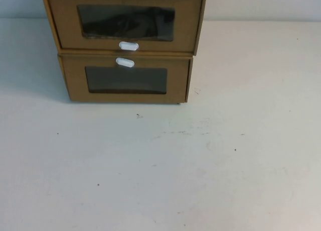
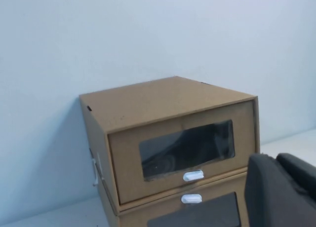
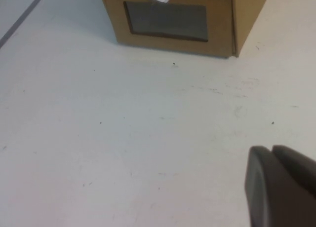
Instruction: Close the shoe box
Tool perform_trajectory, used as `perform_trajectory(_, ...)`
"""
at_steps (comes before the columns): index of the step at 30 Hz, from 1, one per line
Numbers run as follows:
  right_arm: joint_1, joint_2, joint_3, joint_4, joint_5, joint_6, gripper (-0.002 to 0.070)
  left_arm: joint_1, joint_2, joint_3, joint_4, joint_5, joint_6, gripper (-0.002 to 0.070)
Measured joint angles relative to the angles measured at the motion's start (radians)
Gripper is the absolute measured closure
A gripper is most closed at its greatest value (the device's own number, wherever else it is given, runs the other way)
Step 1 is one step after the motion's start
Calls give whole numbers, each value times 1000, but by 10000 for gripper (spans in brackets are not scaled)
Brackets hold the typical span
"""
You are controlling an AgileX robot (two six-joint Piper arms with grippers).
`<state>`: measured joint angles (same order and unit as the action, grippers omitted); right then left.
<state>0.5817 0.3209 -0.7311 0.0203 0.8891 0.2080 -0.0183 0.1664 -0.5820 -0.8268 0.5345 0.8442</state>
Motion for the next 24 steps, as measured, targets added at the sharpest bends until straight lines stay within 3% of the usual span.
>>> perform_trajectory(6, 0, -87, 155, 0, -174, 5, 687, 0, -136, 187, -5, -123, 0, 680)
perform_trajectory(18, -1, -84, 585, 0, -948, 5, 689, 0, -134, 591, -37, -415, -1, 680)
perform_trajectory(24, -1, -76, 700, 0, -1011, 5, 689, 0, -123, 608, -18, -376, 0, 680)
